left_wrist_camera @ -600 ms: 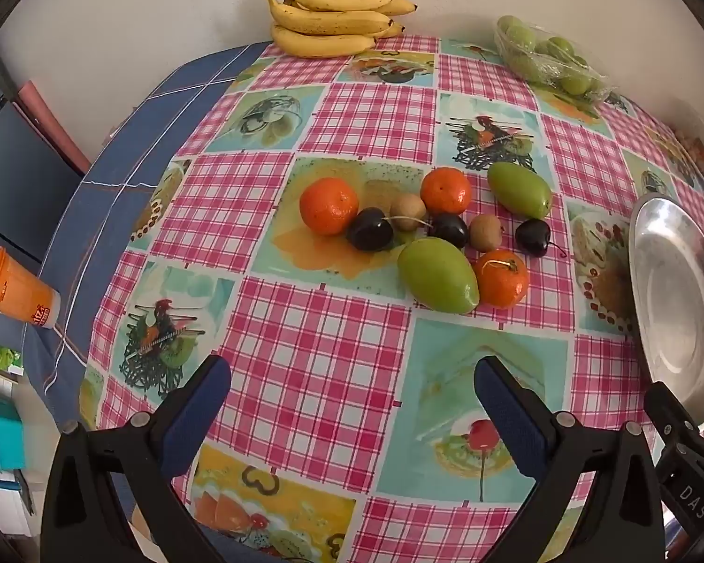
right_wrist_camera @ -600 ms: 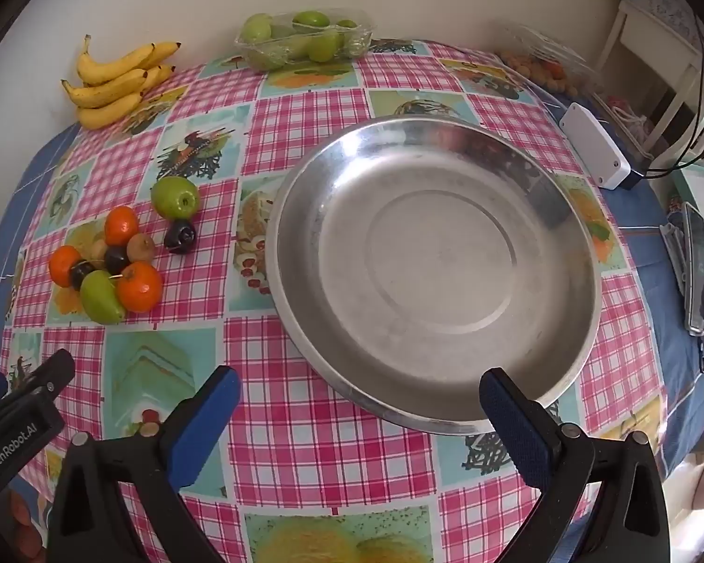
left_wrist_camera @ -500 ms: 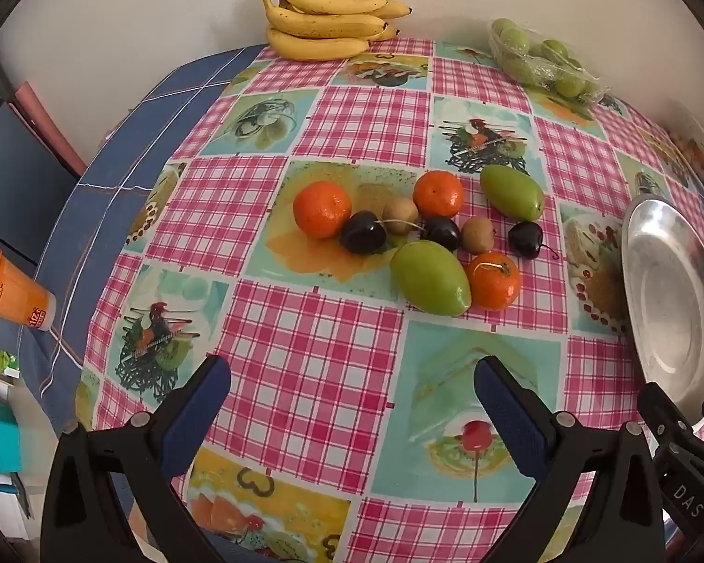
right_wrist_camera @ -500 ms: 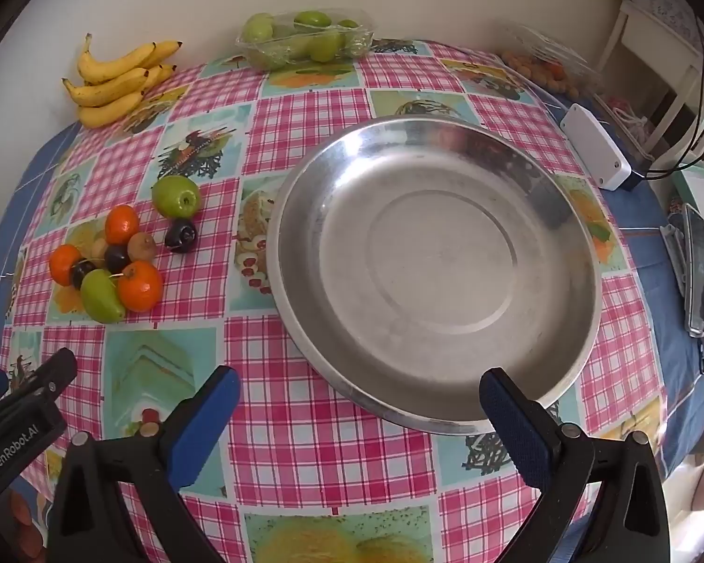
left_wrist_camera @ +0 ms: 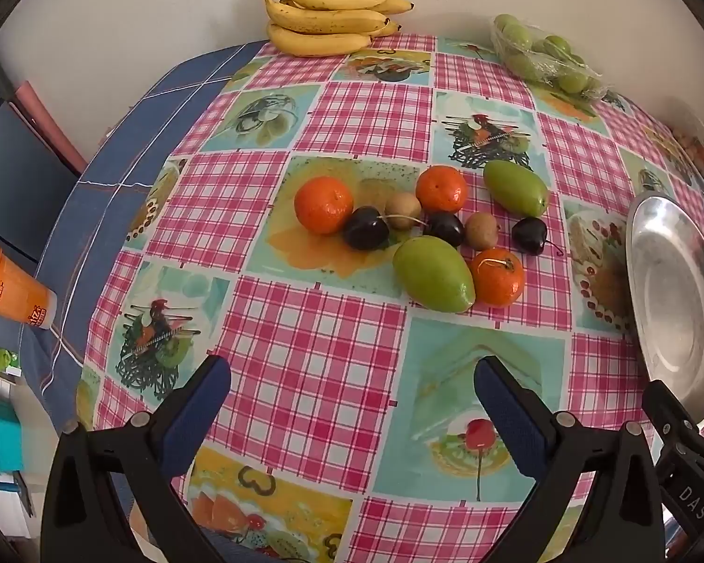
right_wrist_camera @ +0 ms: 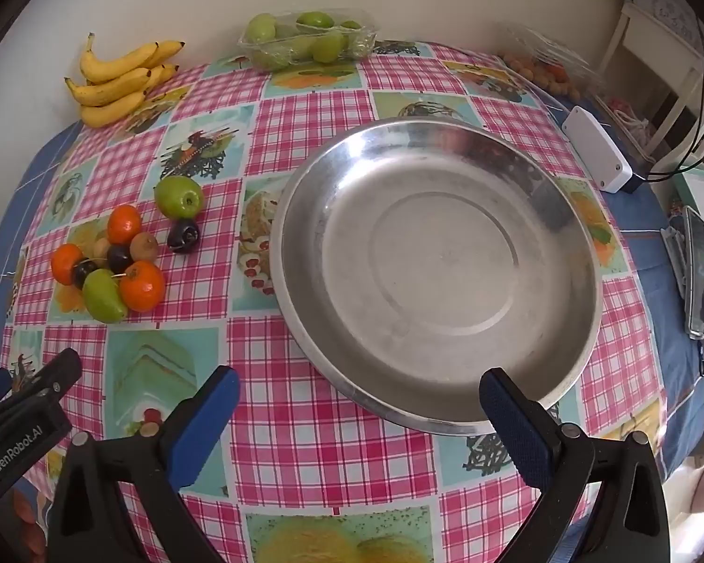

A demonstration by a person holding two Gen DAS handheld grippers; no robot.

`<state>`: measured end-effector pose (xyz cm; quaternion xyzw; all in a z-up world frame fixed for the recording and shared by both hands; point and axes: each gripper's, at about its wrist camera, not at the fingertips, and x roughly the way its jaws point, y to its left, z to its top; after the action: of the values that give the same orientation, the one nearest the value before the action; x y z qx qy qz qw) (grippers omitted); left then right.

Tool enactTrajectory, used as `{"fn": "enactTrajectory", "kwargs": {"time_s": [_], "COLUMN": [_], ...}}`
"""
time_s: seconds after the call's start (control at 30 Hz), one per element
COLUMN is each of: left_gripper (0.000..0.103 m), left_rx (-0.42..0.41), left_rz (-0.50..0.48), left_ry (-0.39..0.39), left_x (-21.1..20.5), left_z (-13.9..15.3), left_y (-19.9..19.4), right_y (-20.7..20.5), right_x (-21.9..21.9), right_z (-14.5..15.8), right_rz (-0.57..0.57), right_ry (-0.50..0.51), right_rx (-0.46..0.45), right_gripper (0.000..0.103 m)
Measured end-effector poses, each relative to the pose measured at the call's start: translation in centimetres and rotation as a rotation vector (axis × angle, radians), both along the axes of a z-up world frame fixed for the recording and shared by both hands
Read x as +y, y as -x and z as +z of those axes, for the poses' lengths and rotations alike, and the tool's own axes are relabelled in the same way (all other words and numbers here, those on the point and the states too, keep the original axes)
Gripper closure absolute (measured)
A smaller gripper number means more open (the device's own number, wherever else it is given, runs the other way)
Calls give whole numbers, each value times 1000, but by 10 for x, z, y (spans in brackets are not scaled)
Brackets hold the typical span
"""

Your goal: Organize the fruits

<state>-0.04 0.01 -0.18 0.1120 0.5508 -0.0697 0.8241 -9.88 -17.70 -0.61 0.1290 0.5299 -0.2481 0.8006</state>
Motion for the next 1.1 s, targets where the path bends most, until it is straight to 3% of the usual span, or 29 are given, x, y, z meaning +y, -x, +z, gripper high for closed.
{"fn": "enactTrajectory", "kwargs": {"time_s": [1.1], "left_gripper": [0], "left_rx": [11], "left_rz": [10], "left_ry": [-6], "left_x": [-2], "left_z": [-3], "left_y": [-1], "right_y": [0], "right_x": [2], "right_z": [1], "right_rz": [5], "right_ry": [2], "right_rx": [0], "right_gripper": [0]}}
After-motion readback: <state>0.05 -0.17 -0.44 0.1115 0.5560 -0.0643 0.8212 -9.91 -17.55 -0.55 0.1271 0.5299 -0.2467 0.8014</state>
